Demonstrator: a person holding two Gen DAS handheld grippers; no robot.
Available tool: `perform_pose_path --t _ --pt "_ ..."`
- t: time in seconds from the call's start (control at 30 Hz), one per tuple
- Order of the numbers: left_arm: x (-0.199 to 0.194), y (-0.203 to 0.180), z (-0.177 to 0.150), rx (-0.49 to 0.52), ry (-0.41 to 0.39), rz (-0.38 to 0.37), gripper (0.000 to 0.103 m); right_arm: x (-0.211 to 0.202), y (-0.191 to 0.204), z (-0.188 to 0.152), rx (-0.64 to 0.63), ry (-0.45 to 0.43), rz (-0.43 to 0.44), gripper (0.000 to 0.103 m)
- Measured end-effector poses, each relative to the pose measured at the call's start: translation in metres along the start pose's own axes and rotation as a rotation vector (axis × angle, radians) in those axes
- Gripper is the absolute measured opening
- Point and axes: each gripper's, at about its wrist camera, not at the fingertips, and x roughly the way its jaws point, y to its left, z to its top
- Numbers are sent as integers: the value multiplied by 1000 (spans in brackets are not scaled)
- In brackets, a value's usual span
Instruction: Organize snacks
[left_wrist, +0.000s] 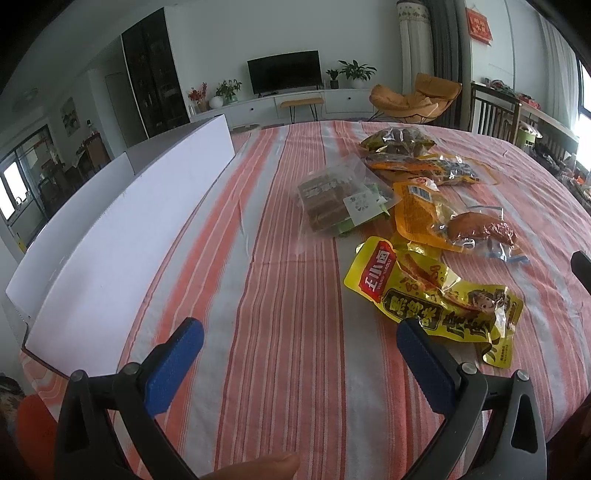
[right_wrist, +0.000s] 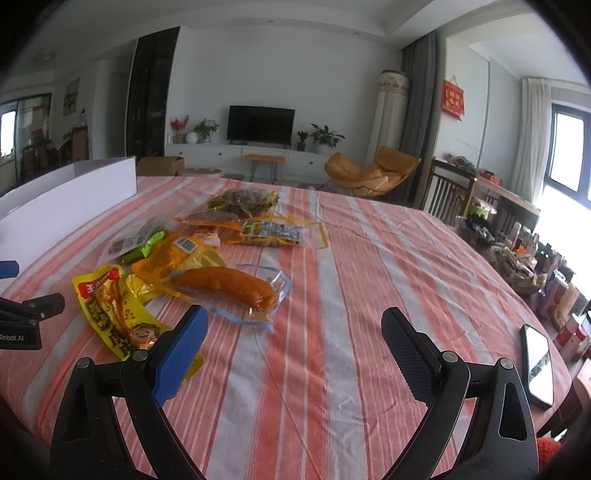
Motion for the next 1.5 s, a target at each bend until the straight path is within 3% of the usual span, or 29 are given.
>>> perform_pose_path --t 0.63,1.13,1.5 --pt "9 2 -2 -2 33 -12 103 0 1 0 1 3 2 96" --pt "40 8 -13 -20 180 -59 103 8 5 -6 -6 51 89 96" --pt "48 20 -17 -51 209 -115 103 14 9 -8 -10 82 119 96"
